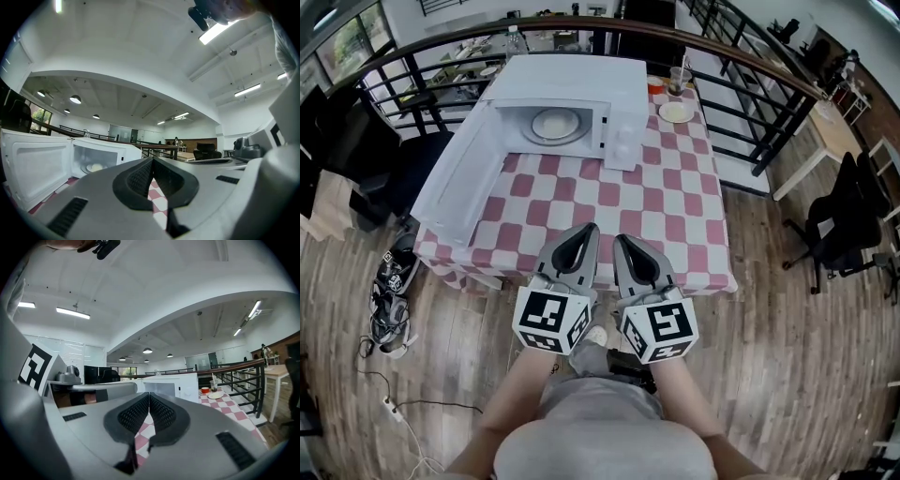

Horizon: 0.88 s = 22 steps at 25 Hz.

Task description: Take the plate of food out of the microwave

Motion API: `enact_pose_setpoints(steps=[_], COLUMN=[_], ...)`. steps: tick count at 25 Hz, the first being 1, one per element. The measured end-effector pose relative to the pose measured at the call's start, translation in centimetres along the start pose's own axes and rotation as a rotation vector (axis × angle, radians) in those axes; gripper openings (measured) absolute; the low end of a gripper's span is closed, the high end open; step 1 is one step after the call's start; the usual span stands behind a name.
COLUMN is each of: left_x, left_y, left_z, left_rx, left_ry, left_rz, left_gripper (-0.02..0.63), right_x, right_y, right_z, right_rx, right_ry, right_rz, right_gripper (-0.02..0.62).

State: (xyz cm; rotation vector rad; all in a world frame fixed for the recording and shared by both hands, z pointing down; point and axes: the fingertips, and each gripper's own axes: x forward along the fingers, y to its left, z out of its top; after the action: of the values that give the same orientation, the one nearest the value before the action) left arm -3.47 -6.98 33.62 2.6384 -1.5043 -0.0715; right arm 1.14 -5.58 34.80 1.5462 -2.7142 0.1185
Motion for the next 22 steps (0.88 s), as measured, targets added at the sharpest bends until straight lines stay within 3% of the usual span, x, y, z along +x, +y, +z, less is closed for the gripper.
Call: enact_pose_setpoints(steps=[17,22], left_x=[6.9,7.5], left_y=[7.3,9.4], left_z=[0.6,0.2], left_rx=[-0.016,-0.032], left_ry=[0.035,0.041], left_rz=[0.002,0.035], left_gripper=[0.002,0.002], right_x=[9.7,11.9], right_y=[-2.7,-2.6], right_z=[0.4,0.2], right_rx=[0.036,0.033], right_ry=[0.009,0.021], right_rz=[-0.009,0.018], right_gripper=[0.026,0.026])
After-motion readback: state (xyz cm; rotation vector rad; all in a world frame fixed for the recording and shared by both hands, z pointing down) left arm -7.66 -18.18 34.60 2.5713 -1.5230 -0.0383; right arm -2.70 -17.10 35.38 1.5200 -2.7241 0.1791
